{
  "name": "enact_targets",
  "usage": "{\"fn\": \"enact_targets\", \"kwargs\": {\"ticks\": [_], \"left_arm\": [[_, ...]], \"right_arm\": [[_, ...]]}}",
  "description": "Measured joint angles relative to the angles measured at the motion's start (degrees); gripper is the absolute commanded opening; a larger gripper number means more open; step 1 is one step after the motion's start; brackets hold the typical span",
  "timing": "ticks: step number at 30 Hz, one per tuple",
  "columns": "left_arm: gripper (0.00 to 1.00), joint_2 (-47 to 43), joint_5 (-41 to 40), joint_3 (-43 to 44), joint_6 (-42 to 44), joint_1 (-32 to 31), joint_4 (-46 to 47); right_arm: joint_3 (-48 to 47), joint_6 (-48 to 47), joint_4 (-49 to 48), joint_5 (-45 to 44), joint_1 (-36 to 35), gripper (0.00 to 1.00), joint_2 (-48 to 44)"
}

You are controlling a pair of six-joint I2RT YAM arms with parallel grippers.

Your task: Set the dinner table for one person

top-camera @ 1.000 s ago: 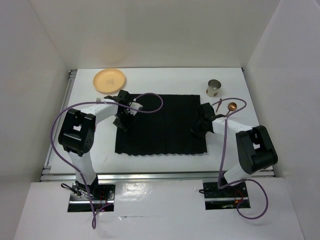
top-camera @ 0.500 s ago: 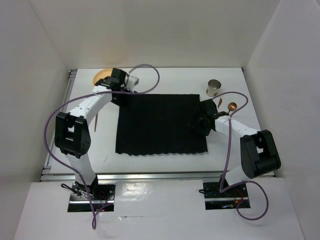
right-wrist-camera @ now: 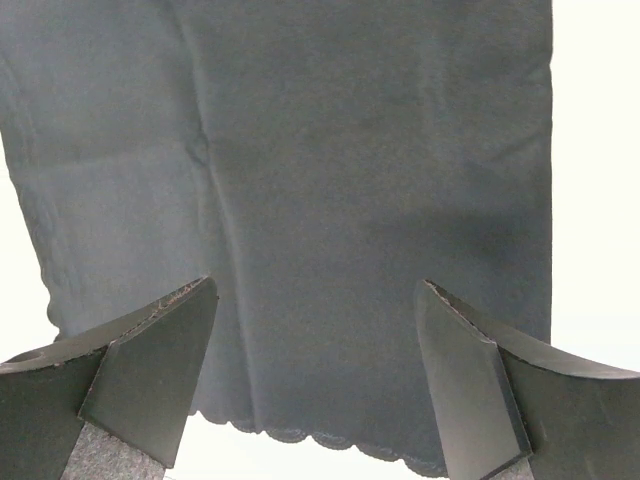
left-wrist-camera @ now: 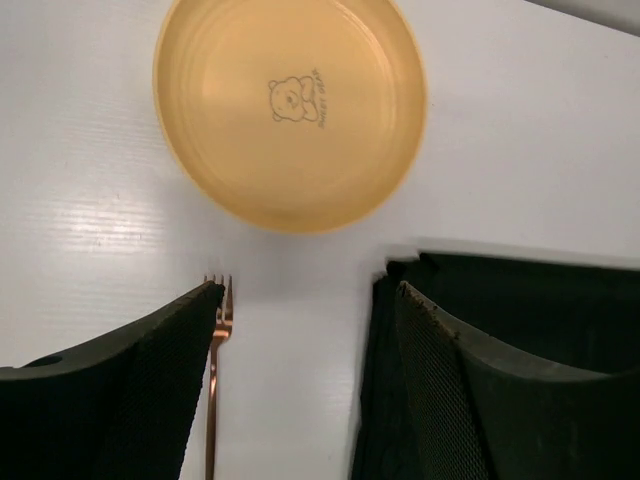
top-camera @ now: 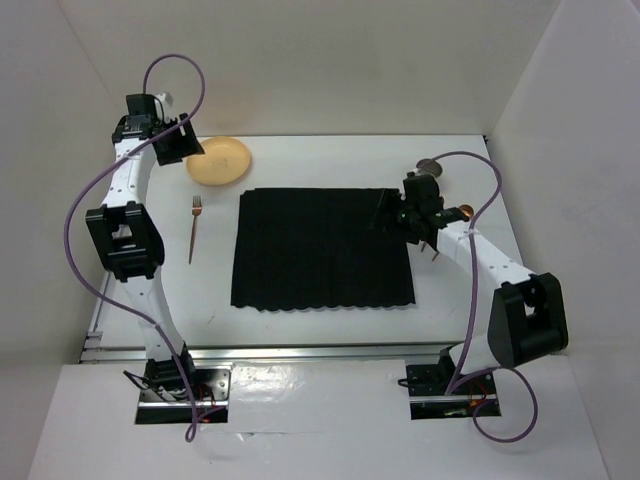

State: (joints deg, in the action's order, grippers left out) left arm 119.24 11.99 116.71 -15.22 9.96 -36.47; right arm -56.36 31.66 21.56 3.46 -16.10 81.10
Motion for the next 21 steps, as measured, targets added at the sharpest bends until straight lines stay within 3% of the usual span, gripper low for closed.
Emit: {"fn": "enact_targets", "kwargs": {"ticks": [12, 21], "left_arm": [[0.84, 17.3, -2.1, 10.9, -1.5, 2.1, 1.2], [0.92, 27.2, -1.5, 18.0, -1.9, 4.0, 4.1]], "right_arm": [[-10.8, -3.0, -0.6, 8.6, 0.0, 0.87, 13.7], [-11.6, -0.9, 1.2, 7.7, 0.0, 0.87, 14.4]]}}
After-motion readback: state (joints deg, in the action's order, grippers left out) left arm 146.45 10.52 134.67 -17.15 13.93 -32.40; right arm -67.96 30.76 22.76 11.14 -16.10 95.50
